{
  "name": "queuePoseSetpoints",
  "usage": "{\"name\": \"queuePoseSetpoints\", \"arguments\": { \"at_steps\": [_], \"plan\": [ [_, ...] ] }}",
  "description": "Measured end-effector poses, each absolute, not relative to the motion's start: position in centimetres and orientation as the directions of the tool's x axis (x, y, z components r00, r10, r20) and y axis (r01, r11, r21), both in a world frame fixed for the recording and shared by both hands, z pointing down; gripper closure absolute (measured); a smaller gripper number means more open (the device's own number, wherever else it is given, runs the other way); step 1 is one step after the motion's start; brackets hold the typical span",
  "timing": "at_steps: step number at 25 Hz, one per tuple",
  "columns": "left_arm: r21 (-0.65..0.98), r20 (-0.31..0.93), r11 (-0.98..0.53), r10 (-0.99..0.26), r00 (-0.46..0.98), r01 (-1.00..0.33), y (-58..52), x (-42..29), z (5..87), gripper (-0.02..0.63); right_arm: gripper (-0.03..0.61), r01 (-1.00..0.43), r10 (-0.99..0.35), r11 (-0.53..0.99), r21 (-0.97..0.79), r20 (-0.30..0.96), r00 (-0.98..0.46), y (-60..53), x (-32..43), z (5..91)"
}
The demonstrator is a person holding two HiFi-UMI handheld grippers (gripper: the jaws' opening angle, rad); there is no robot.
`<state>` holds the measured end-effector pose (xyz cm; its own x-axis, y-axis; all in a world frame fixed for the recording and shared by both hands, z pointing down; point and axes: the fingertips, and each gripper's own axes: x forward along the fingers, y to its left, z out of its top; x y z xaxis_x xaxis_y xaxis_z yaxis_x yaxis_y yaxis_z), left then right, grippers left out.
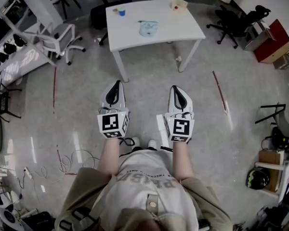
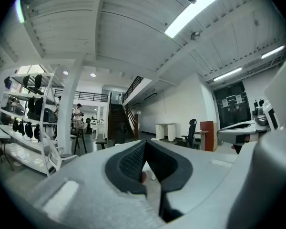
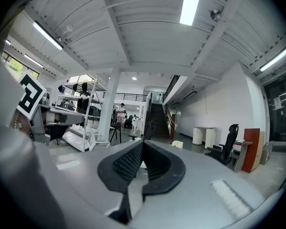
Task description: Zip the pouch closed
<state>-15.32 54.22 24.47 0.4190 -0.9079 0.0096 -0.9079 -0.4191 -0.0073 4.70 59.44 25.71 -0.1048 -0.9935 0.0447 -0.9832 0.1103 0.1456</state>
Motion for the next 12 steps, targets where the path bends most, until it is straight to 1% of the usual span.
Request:
{"name": "queuePoseSetpoints", "arguments": {
  "at_steps": [6,12],
  "plan": [
    [-0.012,0.040,-0.437,-0.899,0.437,-0.899,54.2,-13.6,25.1,0.604,0.580,-0.983,-0.991,0.125,0.136,0.073,-0.116,59.4,5.8,26.9],
    [0.009,0.047,-0.418,-0.907,0.418,-0.908,54.0,-12.5,25.2,0.604,0.578,-0.983,-0.987,0.149,0.105,0.069,-0.142,59.1,7.4,26.6]
  ]
}}
